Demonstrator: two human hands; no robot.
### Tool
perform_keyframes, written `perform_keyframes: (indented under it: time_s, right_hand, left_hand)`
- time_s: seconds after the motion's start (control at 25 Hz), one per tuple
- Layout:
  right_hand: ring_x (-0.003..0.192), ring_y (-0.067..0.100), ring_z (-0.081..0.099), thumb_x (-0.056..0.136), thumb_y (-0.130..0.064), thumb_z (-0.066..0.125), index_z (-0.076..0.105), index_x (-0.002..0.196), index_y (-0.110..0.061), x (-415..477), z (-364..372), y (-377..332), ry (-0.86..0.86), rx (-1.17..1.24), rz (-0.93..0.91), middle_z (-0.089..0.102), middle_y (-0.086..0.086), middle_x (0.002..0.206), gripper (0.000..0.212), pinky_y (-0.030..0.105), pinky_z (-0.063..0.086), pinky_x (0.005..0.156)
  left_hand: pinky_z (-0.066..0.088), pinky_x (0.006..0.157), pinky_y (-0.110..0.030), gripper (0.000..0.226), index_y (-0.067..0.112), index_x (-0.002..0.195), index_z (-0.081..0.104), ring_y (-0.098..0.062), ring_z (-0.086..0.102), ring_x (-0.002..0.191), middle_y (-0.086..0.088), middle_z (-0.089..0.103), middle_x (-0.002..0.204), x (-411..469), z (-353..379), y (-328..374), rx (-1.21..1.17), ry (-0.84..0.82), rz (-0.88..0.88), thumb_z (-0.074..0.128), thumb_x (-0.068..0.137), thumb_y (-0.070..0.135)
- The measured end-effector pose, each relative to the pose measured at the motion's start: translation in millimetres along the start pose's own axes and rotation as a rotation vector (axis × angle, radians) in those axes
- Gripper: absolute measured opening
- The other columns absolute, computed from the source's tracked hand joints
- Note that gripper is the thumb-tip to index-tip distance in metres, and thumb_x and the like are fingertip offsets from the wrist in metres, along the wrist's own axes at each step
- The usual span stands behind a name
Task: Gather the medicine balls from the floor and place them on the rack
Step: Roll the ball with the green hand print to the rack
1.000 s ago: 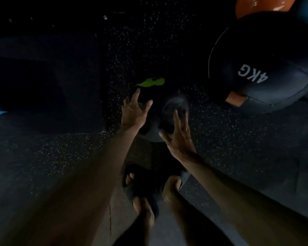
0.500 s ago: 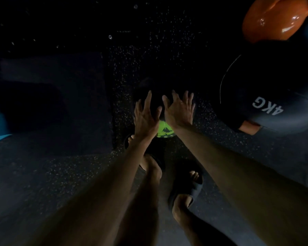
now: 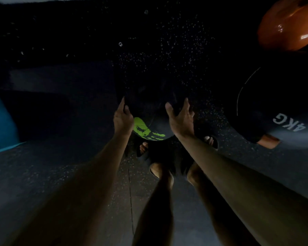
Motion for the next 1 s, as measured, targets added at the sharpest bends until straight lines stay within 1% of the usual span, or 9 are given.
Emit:
perform_keyframes:
  time_s: [0.08, 0.2, 0.32, 0.44, 0.52, 0.68, 0.8, 0.88, 1.0]
  right_hand:
    - [0.142, 0.045, 0.026, 0.091, -0.066, 0.051, 0.008, 0.160, -0.023, -14, 14, -8, 0.002, -0.022, -0.069, 0.019, 0.023, 0.158, 0.092, 0.054, 0.033, 0.111]
    - [0.142, 0.044, 0.025, 0.089, -0.065, 0.057, 0.012, 0.159, -0.022, -32, 23, -9, 0.051, -0.124, -0.216, 0.015, 0.021, 0.160, 0.095, 0.056, 0.036, 0.111]
    - [0.144, 0.041, 0.024, 0.086, -0.064, 0.061, 0.013, 0.158, -0.028, -46, 34, -2, 0.032, -0.170, -0.322, 0.011, 0.017, 0.162, 0.094, 0.055, 0.039, 0.109]
    - [0.145, 0.036, 0.023, 0.087, -0.061, 0.063, 0.015, 0.157, -0.032, -62, 47, 6, 0.066, -0.210, -0.431, 0.010, 0.013, 0.164, 0.090, 0.057, 0.040, 0.110]
    - [0.148, 0.032, 0.020, 0.091, -0.054, 0.063, 0.015, 0.158, -0.031, -75, 64, 11, 0.065, -0.183, -0.468, 0.006, 0.007, 0.167, 0.086, 0.056, 0.039, 0.112]
    - [0.153, 0.024, 0.015, 0.095, -0.042, 0.062, 0.018, 0.159, -0.029, -99, 99, 9, 0.087, -0.186, -0.587, 0.004, 0.000, 0.168, 0.079, 0.051, 0.037, 0.116]
    - [0.150, 0.022, 0.023, 0.099, -0.039, 0.057, 0.028, 0.156, -0.027, -110, 110, 8, 0.139, -0.131, -0.628, 0.013, -0.001, 0.165, 0.065, 0.049, 0.039, 0.115]
    - [0.139, 0.021, 0.038, 0.102, -0.035, 0.053, 0.040, 0.149, -0.022, -107, 96, 13, 0.282, -0.015, -0.613, 0.032, 0.003, 0.154, 0.051, 0.048, 0.047, 0.105]
    - [0.128, 0.023, 0.046, 0.099, -0.028, 0.055, 0.040, 0.148, -0.019, -72, 60, 33, 0.463, 0.060, -0.397, 0.045, 0.008, 0.142, 0.052, 0.044, 0.044, 0.105]
  left_hand:
    - [0.047, 0.106, -0.052, 0.052, 0.023, 0.148, 0.046, -0.034, 0.052, 0.131, -0.011, 0.053, 0.145, -4, -9, -23, -0.068, 0.034, -0.149, 0.031, 0.102, 0.043]
    - [0.052, 0.094, -0.063, 0.069, 0.017, 0.149, 0.039, -0.042, 0.048, 0.131, -0.012, 0.044, 0.148, -27, -5, -43, -0.166, -0.026, -0.436, 0.033, 0.099, 0.063]
    - [0.054, 0.087, -0.064, 0.071, 0.019, 0.152, 0.034, -0.040, 0.046, 0.134, -0.009, 0.038, 0.154, -51, -1, -67, -0.285, -0.066, -0.565, 0.034, 0.098, 0.065]
    - [0.050, 0.099, -0.060, 0.060, 0.026, 0.152, 0.032, -0.036, 0.048, 0.136, -0.007, 0.041, 0.154, -52, -14, -93, -0.281, 0.041, -0.402, 0.035, 0.099, 0.055]
    - [0.052, 0.099, -0.056, 0.057, 0.035, 0.149, 0.035, -0.032, 0.055, 0.130, -0.004, 0.049, 0.148, -43, -26, -115, -0.215, 0.079, -0.289, 0.040, 0.094, 0.045]
    - [0.056, 0.087, -0.062, 0.049, 0.040, 0.150, 0.036, -0.037, 0.057, 0.124, -0.006, 0.052, 0.146, -35, -43, -150, -0.301, -0.004, -0.392, 0.041, 0.105, 0.024]
    - [0.059, 0.085, -0.055, 0.048, 0.035, 0.150, 0.040, -0.034, 0.060, 0.121, -0.006, 0.055, 0.142, -32, -50, -159, -0.336, -0.052, -0.379, 0.048, 0.104, 0.022]
    - [0.059, 0.088, -0.050, 0.047, 0.026, 0.145, 0.045, -0.030, 0.062, 0.116, -0.006, 0.059, 0.133, -29, -52, -152, -0.259, -0.041, -0.299, 0.052, 0.099, 0.020]
    - [0.055, 0.086, -0.047, 0.044, 0.010, 0.131, 0.051, -0.033, 0.063, 0.109, -0.015, 0.063, 0.121, -17, -56, -145, -0.134, -0.009, -0.202, 0.055, 0.088, 0.021]
Point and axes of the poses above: each hand's wrist, its own x-axis towards the middle knuckle, its own z-axis out of the palm, y = z × x, the point moved 8 cm from there along x, towards the middle knuckle
